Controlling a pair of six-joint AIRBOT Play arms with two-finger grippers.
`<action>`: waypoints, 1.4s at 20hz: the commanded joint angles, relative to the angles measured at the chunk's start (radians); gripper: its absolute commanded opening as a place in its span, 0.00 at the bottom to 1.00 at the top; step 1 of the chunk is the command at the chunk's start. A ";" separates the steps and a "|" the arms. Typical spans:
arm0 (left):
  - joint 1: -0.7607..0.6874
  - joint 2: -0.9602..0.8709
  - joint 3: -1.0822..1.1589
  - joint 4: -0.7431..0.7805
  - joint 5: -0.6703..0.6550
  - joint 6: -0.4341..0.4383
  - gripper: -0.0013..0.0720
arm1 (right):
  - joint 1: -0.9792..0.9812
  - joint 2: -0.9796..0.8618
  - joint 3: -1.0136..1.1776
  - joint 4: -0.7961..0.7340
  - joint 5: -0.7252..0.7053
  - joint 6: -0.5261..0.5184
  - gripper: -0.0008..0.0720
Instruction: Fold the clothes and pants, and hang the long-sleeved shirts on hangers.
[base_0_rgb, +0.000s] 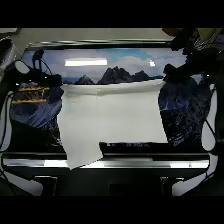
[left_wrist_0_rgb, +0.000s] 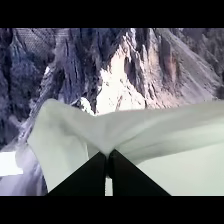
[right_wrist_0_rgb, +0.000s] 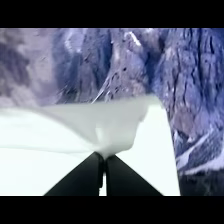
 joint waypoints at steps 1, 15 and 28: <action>-0.025 -0.082 -0.001 0.014 0.042 0.006 0.04 | 0.001 -0.103 -0.003 0.000 0.066 -0.014 0.05; -0.015 -0.056 0.032 0.014 -0.582 -0.243 0.04 | 0.001 -0.125 -0.003 -0.105 -0.313 0.033 0.05; -0.052 -0.145 0.033 0.056 -0.595 -0.242 0.04 | 0.038 -0.230 -0.003 -0.094 -0.427 0.033 0.37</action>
